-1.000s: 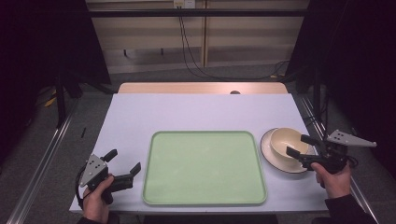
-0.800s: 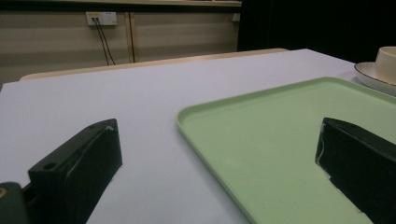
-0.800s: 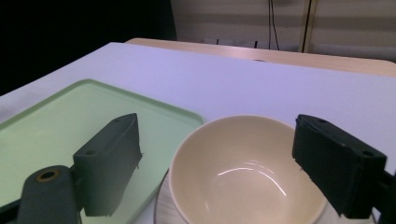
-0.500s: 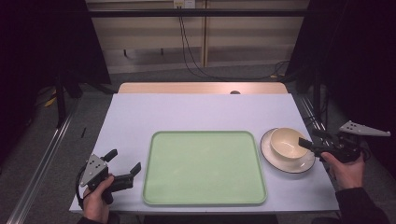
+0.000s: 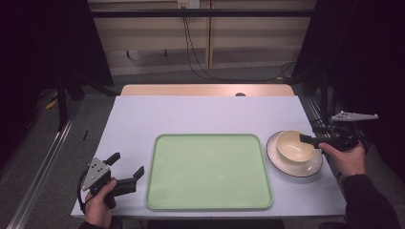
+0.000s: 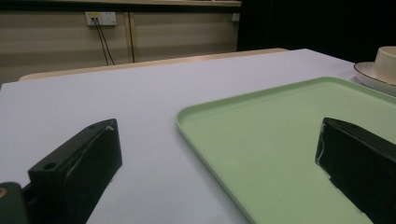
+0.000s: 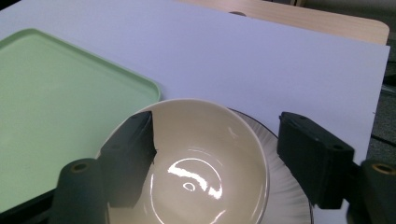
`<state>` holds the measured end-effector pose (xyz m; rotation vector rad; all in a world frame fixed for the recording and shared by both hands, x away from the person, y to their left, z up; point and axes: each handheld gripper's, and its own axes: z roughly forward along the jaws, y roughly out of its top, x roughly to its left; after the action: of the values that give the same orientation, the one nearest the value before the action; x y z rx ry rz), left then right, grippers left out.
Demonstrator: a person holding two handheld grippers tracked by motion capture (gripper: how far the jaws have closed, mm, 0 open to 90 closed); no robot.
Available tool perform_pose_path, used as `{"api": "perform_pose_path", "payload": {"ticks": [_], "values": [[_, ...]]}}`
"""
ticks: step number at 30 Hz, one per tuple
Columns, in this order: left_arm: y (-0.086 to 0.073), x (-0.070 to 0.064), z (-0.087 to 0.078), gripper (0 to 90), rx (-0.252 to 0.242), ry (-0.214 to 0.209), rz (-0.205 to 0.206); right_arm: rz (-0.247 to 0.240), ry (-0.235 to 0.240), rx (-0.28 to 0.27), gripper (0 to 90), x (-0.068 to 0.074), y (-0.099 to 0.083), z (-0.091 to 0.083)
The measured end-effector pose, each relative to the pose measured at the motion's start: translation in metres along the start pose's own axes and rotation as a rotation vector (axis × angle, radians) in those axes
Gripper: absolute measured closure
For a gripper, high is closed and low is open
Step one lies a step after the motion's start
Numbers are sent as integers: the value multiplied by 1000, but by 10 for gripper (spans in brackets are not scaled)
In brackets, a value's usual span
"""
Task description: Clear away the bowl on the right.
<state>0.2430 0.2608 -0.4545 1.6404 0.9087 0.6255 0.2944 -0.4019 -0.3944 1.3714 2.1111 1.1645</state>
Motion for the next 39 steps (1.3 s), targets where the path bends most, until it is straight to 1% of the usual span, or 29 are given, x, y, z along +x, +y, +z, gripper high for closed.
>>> {"api": "perform_pose_path", "payload": {"ticks": [1, 3, 4, 5, 6, 9, 10, 11, 12, 13, 14, 15, 16, 17, 19, 21, 22, 24, 25, 27, 28, 30, 31, 33, 34, 35, 36, 38, 39], "values": [[0, 0, 0, 4, 0, 1, 0, 2, 3, 10, 302, -2, 1, 3], [0, 0, 0, 4, -1, 0, 0, 3, 14, 27, 308, -6, 1, 8], [0, 0, 0, 4, -2, -8, -3, 3, 7, 44, 313, -8, 2, 11], [0, 0, 0, 4, -2, -8, -3, 3, 7, 44, 313, -8, 2, 11], [0, 0, 1, 5, -1, -8, -4, 4, -6, 77, 329, -11, 3, 15], [0, 0, 0, 5, -2, -5, 0, 7, 3, 86, 341, -14, 5, 19], [0, 0, 0, 4, 0, -7, 1, 4, -22, 124, 375, -15, 5, 22], [0, 0, 0, 4, -1, -8, -4, -10, -34, 140, 379, -16, 5, 24], [0, 0, 0, 5, -1, -9, -4, 2, -39, 157, 384, -17, 4, 25], [0, 0, 0, 5, -1, -9, -4, 5, -43, 156, 398, -18, 2, 27], [0, 0, 0, 4, -1, -10, -4, 7, -34, 170, 406, -20, -1, 29], [0, 0, 0, 4, -1, -10, -4, 7, -34, 170, 406, -20, -1, 29], [0, 0, 0, 4, -1, -9, -3, 14, -31, 191, 412, -22, -2, 31], [0, 0, 1, 4, -1, -10, -4, 15, -25, 228, 422, -24, -7, 36], [0, 0, 1, 4, -1, -9, -4, 22, -17, 257, 441, -26, -10, 38], [0, 0, 1, 4, 1, -4, -3, 25, -22, 265, 448, -26, -11, 40], [0, 0, 1, 4, -1, -9, -3, 35, -18, 293, 468, -28, -13, 44], [0, 0, 1, 4, 0, -9, -2, 34, -21, 298, 470, -28, -15, 45], [0, 0, 0, 5, -1, -10, -3, 38, -7, 318, 504, -29, -16, 49], [0, 0, 0, 4, 1, -10, -2, 34, -31, 310, 550, -29, -16, 49], [0, 0, 0, 4, 1, -11, -2, 37, -36, 324, 572, -28, -15, 49], [0, 0, 0, 4, -1, -11, -5, 43, -55, 331, 628, -28, -15, 49], [0, 0, 0, 4, -1, -11, -5, 43, -55, 331, 628, -28, -15, 49], [0, 0, 0, 4, 0, -12, -5, 50, -61, 336, 666, -30, -16, 51], [0, 0, 0, 4, 1, -11, -2, 55, -62, 352, 677, -30, -16, 51], [0, 0, 0, 4, 1, -11, -2, 64, -59, 348, 680, -31, -16, 51], [0, 0, 0, 4, 1, -12, -2, 72, -50, 354, 706, -31, -16, 51], [0, 0, 0, 4, 2, -13, -1, 70, -47, 359, 751, -30, -15, 52], [0, 0, 0, 4, 2, -13, -1, 74, -25, 354, 771, -30, -15, 52]]}}
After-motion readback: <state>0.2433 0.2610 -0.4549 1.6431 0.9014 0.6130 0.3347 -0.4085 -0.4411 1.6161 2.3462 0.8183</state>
